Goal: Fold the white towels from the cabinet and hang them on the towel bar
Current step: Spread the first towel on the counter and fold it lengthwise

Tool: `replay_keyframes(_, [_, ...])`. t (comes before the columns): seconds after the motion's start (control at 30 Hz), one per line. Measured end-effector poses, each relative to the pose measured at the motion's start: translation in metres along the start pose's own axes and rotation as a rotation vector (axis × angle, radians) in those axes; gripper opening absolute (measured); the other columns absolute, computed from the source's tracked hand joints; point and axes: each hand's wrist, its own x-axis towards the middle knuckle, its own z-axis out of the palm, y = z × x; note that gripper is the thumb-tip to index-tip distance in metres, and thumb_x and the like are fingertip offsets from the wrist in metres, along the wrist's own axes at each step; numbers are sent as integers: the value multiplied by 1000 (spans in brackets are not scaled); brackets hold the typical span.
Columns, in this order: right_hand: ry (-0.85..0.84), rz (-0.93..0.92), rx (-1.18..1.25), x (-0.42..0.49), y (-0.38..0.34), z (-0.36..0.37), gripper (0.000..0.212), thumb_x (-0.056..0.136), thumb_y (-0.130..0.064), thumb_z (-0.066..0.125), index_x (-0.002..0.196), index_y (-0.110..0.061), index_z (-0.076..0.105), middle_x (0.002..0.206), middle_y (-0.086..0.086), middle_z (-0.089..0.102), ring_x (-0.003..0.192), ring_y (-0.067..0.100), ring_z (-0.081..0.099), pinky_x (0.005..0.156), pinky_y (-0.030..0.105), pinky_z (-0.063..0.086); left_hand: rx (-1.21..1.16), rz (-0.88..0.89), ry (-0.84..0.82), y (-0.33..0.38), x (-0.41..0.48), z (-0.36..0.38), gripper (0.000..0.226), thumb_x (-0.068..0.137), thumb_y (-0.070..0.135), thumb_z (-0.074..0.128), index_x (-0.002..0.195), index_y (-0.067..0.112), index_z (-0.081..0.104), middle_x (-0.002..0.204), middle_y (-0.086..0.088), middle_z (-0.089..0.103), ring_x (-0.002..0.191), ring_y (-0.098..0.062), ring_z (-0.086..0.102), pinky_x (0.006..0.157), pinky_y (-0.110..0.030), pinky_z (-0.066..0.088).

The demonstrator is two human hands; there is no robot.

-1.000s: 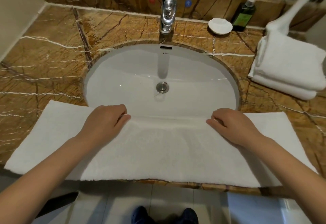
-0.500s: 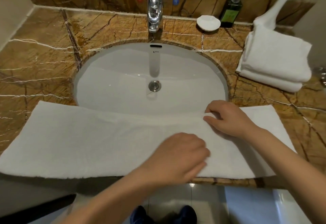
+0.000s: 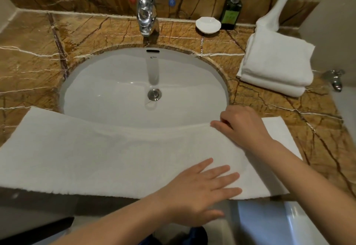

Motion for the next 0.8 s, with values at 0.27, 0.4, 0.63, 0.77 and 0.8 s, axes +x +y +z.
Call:
replay_keyframes(0.27, [172, 76, 190, -55, 18, 11, 38, 92, -34, 43, 120, -15, 59, 125, 5, 54, 119, 24, 48, 98, 43, 37, -85, -268, 203, -20, 24, -16, 48, 98, 36, 30, 145, 26, 37, 155, 0, 29, 144, -19, 22, 119, -40, 9])
replay_keyframes(0.4, [13, 332, 101, -71, 34, 17, 59, 96, -46, 26, 149, -22, 24, 151, 6, 29, 142, 24, 19, 115, 51, 17, 48, -321, 80, -21, 28, -3, 55, 99, 49, 19, 151, 33, 11, 159, 3, 2, 147, -19, 1, 118, -48, -1])
replay_keyframes(0.63, [150, 272, 309, -78, 52, 7, 38, 93, -21, 46, 130, -14, 53, 132, 4, 51, 125, 22, 43, 106, 38, 32, -117, -395, 245, -17, 41, -11, 46, 96, 40, 35, 140, 29, 44, 148, 1, 42, 136, -20, 38, 114, -45, 27])
replay_keyframes(0.77, [124, 225, 217, -76, 65, 1, 22, 84, -11, 59, 104, -19, 63, 104, -4, 57, 103, 17, 49, 92, 39, 36, -159, -448, 404, -32, 75, -32, 34, 87, 22, 54, 120, 17, 61, 117, -2, 62, 106, -25, 56, 88, -37, 46])
replay_keyframes(0.8, [80, 224, 219, -75, 69, -2, 20, 84, -15, 59, 103, -21, 63, 101, -5, 56, 101, 15, 48, 91, 39, 36, -170, -482, 370, -37, 84, -36, 32, 87, 22, 56, 118, 17, 61, 114, -2, 61, 104, -25, 56, 85, -38, 46])
